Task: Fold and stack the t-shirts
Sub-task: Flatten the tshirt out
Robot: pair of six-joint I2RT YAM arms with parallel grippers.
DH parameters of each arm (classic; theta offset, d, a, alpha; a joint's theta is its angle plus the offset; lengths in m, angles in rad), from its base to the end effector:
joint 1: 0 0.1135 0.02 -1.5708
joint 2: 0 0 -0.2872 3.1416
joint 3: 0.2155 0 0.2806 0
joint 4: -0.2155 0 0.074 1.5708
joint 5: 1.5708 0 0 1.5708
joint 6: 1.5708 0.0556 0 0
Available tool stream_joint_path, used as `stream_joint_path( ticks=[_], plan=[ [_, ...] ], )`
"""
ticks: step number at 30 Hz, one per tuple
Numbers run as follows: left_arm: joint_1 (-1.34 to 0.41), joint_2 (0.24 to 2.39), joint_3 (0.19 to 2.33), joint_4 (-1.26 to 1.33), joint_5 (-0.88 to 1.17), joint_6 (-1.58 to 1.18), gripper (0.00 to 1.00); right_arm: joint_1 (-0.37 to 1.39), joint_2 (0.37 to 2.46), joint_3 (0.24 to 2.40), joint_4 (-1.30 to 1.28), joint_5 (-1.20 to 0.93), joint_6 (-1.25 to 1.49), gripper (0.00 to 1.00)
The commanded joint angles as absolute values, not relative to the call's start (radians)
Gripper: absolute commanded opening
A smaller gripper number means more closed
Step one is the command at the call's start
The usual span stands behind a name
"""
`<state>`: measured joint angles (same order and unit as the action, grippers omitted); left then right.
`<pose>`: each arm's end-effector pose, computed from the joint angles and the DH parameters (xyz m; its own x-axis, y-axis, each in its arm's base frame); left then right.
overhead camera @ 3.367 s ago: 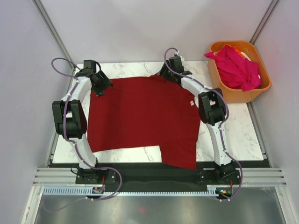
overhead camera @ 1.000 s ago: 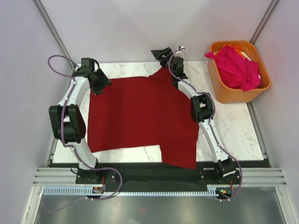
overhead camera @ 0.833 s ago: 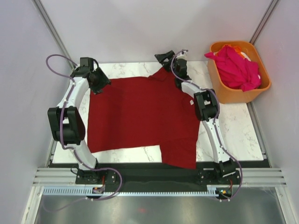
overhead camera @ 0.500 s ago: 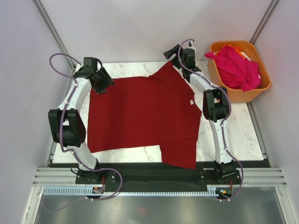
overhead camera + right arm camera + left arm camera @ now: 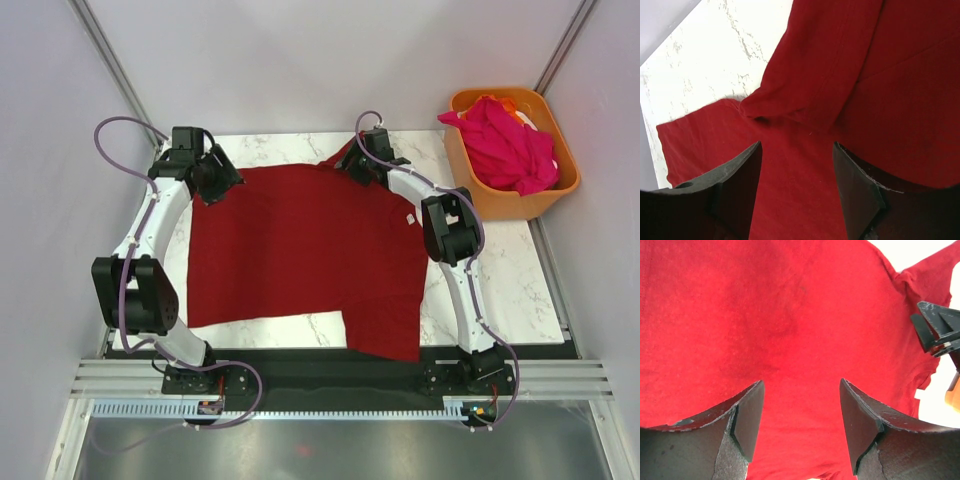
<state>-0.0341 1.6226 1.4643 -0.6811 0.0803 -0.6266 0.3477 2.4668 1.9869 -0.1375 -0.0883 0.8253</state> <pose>0.4011 -0.0181 0.3200 -0.6538 -0.5625 -0.5060 -0.3653 0.8204 -0.4400 0.5818 0.2161 0.1447 -0.6682 0.5363 -0.5156 0.1238 0.7636 0.6337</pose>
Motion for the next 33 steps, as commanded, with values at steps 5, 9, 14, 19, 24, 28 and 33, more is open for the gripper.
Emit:
stream_joint_path(
  ticks=[5,9,14,19,24,28,33],
  plan=[
    [-0.031,1.618,1.457,-0.771,-0.037,-0.442,0.69,0.345,2.454,1.999,-0.129,-0.057,0.824,0.67],
    [-0.031,1.62,1.459,-0.77,-0.034,-0.443,0.69,0.342,2.482,2.022,-0.13,-0.057,0.83,0.66],
    [-0.031,1.624,1.462,-0.77,-0.025,-0.448,0.69,0.342,2.537,2.083,-0.13,-0.063,0.848,0.6],
    [-0.031,1.629,1.463,-0.769,-0.02,-0.451,0.69,0.341,2.595,2.166,-0.129,-0.074,0.871,0.56],
    [-0.029,1.631,1.465,-0.769,-0.017,-0.453,0.69,0.342,2.611,2.194,-0.11,-0.071,0.89,0.52],
    [-0.029,1.634,1.465,-0.769,-0.015,-0.454,0.69,0.342,2.615,2.201,-0.106,-0.063,0.89,0.42],
    [-0.029,1.631,1.463,-0.769,-0.011,-0.456,0.68,0.338,2.626,2.207,-0.098,-0.069,0.891,0.14]
  ],
)
